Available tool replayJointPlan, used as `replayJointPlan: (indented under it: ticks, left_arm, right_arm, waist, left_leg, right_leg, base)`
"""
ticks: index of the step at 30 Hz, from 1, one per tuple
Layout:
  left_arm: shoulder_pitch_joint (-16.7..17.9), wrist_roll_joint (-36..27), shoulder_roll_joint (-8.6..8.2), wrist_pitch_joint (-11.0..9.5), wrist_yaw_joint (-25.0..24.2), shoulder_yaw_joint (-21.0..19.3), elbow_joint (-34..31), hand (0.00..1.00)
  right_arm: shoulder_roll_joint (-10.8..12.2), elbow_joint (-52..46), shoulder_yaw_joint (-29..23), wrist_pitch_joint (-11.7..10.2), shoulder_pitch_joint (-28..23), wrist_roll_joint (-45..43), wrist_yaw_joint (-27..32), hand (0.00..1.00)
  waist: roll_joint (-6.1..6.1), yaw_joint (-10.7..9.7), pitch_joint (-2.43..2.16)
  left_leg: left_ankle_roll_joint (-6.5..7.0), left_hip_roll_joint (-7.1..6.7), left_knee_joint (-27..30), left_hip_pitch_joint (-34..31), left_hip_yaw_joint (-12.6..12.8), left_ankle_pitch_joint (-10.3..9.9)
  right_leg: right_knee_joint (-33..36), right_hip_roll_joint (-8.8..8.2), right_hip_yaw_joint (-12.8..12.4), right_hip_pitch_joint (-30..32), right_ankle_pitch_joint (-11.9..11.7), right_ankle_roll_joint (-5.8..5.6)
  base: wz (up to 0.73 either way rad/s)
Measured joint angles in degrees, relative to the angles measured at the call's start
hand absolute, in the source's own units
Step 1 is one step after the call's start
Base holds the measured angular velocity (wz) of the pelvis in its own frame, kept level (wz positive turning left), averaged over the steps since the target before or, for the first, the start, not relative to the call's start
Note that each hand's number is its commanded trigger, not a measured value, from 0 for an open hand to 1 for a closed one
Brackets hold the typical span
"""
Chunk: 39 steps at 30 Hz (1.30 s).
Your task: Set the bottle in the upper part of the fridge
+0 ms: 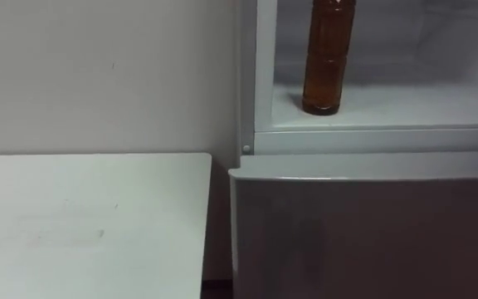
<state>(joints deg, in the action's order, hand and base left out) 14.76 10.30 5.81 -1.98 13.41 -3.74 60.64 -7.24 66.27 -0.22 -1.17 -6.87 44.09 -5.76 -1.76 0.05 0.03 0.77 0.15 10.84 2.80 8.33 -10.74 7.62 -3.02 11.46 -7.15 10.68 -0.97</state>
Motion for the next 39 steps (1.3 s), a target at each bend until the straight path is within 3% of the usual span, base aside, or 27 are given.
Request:
replayJointPlan:
  ticks: [10,15,19,25,36,39]
  left_arm:
    - [0.10,-1.78,0.30,-0.04,1.12,-1.48,0.05,0.00]
    - [-0.30,-1.81,0.59,-0.04,1.15,-3.18,-0.01,0.00]
    - [-0.16,-1.57,0.91,-0.04,1.17,-4.02,-1.45,0.00]
    - [0.43,-1.02,0.91,0.06,1.36,-3.99,-3.05,0.00]
    - [1.17,-1.11,0.99,-0.60,2.78,-2.83,-3.25,0.00]
    - [1.67,-0.48,1.41,-0.62,2.84,-2.83,-3.17,0.00]
  right_arm:
    - [-0.11,-9.93,-11.94,-0.75,-0.51,19.96,7.99,0.00]
    - [-0.19,-20.61,-17.78,-2.47,-0.82,25.48,16.23,0.00]
    - [-1.04,-33.32,-21.19,-5.19,-0.25,25.28,24.11,0.00]
    - [-4.12,-48.79,-21.42,-7.58,0.40,23.50,36.11,0.00]
    - [-4.49,-67.04,-21.84,-10.41,1.49,3.43,49.28,0.00]
    - [-4.99,-71.01,-21.87,-10.62,1.53,-0.61,52.46,0.00]
  waist:
    - [-0.38,-2.26,-0.05]
    - [-0.32,-3.01,-0.07]
    - [-0.06,-3.26,-0.07]
    - [-0.22,-3.00,0.00]
    - [-0.74,-2.98,0.30]
    - [-1.07,-2.82,0.18]
  left_leg:
    - [0.00,0.02,-0.57,0.90,0.79,0.01]
    - [0.00,0.03,-0.58,0.89,1.38,0.00]
    - [0.01,0.02,-0.93,0.91,1.94,0.01]
    - [0.02,-0.01,-1.22,0.87,2.36,0.03]
    - [0.01,-0.04,-1.50,0.76,2.31,0.03]
    - [0.01,0.01,-1.58,0.44,2.39,0.03]
  right_leg:
    - [0.19,0.02,-1.04,-0.01,0.22,-0.02]
    - [0.34,0.04,-1.85,0.33,0.22,-0.04]
    - [1.10,0.00,-1.95,0.88,0.31,-0.08]
    - [1.07,-0.07,-2.14,1.12,0.33,-0.11]
    - [1.00,-0.01,-2.12,1.30,0.45,-0.20]
    - [1.27,-0.01,-2.17,1.94,0.45,-0.20]
  base:
    - [-0.04]
    - [-0.07]
    - [-0.05]
    - [-0.02]
    - [0.00]
    - [-0.03]
